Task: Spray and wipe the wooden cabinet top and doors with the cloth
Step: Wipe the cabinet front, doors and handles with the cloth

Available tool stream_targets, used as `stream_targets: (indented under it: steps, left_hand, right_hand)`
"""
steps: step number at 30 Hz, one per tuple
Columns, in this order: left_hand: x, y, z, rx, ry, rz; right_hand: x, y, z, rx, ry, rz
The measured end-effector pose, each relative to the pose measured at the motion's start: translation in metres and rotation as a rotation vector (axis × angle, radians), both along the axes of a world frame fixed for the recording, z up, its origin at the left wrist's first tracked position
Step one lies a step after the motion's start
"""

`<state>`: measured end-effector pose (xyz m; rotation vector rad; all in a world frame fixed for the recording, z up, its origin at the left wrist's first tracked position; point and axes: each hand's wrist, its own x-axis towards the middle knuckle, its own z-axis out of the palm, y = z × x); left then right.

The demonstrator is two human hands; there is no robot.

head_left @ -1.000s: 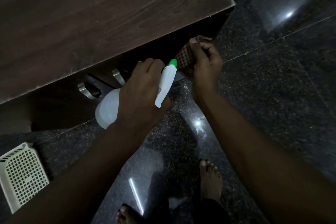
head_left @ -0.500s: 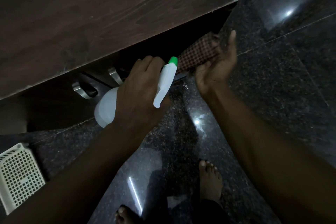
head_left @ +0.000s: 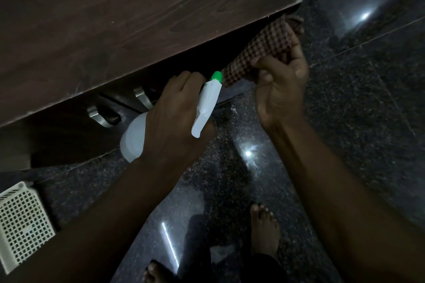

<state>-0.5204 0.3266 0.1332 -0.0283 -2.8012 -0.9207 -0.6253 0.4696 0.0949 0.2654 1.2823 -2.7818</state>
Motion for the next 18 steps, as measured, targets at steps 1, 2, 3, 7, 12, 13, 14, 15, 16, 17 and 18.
stream_targets:
  steps: [1, 2, 3, 7, 12, 13, 14, 15, 16, 17, 18]
  left_hand:
    - [0.0, 0.0, -0.001, -0.001, 0.001, -0.003]
    - [-0.001, -0.001, -0.002, -0.004, 0.002, -0.009]
    - [-0.001, 0.0, -0.003, -0.009, 0.0, -0.016]
    - [-0.001, 0.003, -0.005, -0.004, -0.008, -0.021]
    - [-0.004, 0.007, 0.0, -0.003, -0.013, -0.031]
    - [-0.005, 0.007, 0.001, 0.002, -0.013, -0.034]
    - [-0.006, 0.007, 0.002, 0.005, -0.012, -0.036]
    - [-0.006, 0.007, 0.002, 0.007, -0.009, -0.035]
    - [-0.007, 0.007, 0.002, 0.007, -0.005, -0.031]
    - [-0.008, 0.007, 0.002, 0.005, -0.002, -0.024]
    - [-0.008, 0.007, 0.001, 0.002, 0.0, -0.016]
  right_hand:
    - [0.003, 0.0, -0.003, 0.0, 0.014, 0.022]
    - [0.004, -0.001, -0.004, -0.004, 0.018, 0.03]
    - [0.003, -0.002, -0.006, -0.014, 0.015, 0.023]
    - [-0.003, -0.009, -0.005, -0.087, -0.049, -0.008]
    - [-0.006, -0.015, -0.012, -0.119, -0.099, 0.05]
    - [-0.007, -0.014, -0.016, -0.113, -0.096, 0.072]
    - [-0.007, -0.013, -0.021, -0.091, -0.091, 0.093]
    - [-0.006, -0.013, -0.028, -0.053, -0.095, 0.113]
    - [-0.004, -0.013, -0.036, -0.006, -0.108, 0.131]
    - [-0.002, -0.013, -0.045, 0.05, -0.132, 0.149]
    - [-0.001, -0.013, -0.055, 0.112, -0.156, 0.167]
